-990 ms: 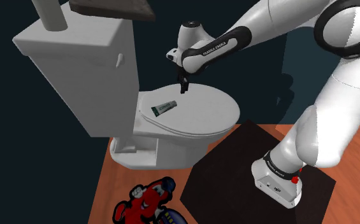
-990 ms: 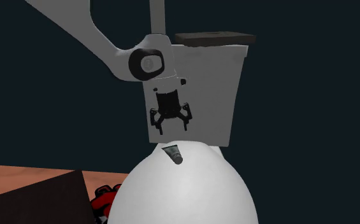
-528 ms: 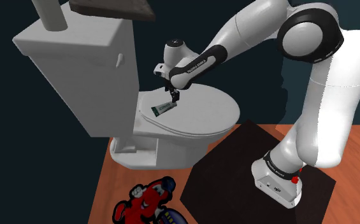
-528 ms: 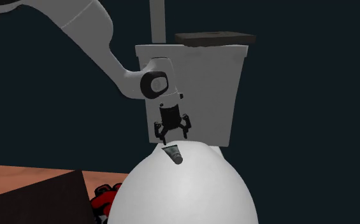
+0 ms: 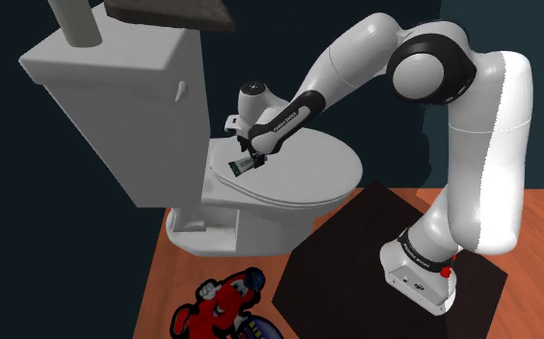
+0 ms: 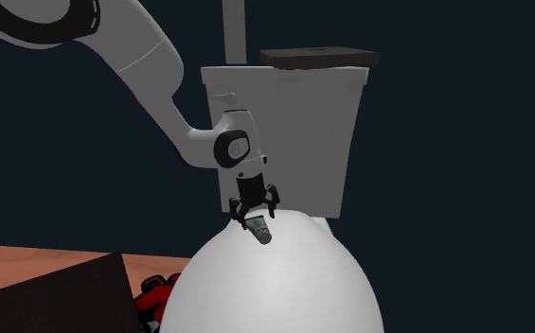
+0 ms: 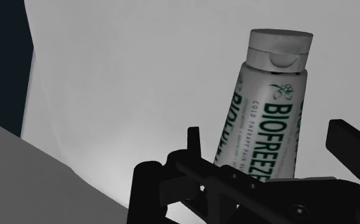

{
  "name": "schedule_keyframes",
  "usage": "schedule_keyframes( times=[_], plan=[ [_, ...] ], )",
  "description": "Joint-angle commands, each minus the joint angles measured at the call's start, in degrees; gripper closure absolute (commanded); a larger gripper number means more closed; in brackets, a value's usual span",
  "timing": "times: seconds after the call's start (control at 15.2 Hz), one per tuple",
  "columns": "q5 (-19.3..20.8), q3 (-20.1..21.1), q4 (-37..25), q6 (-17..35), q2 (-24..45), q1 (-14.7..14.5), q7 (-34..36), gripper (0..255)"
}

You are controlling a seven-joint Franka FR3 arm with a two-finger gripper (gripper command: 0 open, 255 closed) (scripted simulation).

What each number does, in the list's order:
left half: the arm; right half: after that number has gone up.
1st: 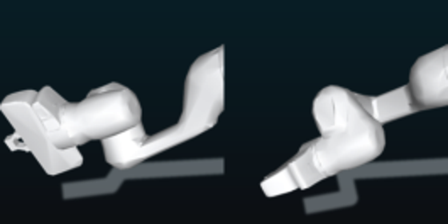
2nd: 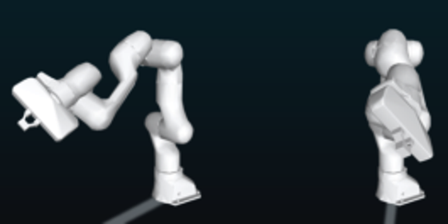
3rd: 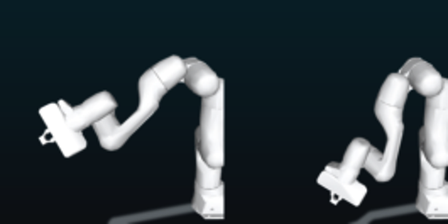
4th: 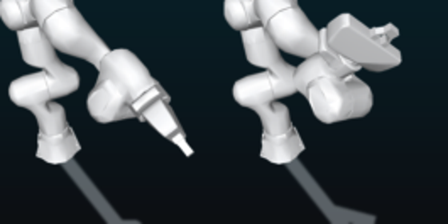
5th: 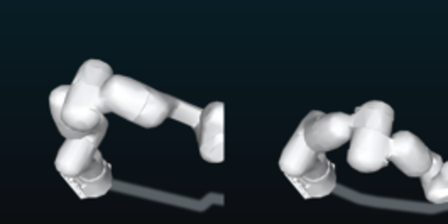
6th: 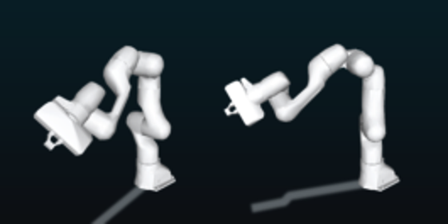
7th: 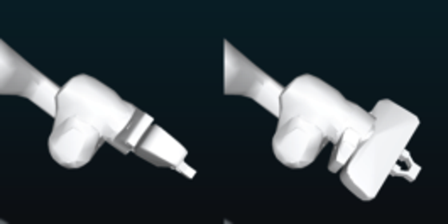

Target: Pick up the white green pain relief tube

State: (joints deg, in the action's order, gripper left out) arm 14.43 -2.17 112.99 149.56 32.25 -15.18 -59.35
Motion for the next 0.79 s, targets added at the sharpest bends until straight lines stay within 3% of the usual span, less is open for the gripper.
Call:
schedule_keyframes(
  times=[0.0, 0.2, 0.26, 0.73],
  plan=[
    [0.2, -0.2, -0.2, 1.1, 1.3, -0.1, 0.3, 0],
    [0.4, -0.3, -0.4, 1.9, 2.3, -0.2, 0.5, 0],
    [0.4, -0.3, -0.4, 1.8, 2.2, -0.2, 0.5, 255],
    [0.4, -0.3, -0.4, 1.9, 2.2, -0.2, 0.5, 255]
  ],
)
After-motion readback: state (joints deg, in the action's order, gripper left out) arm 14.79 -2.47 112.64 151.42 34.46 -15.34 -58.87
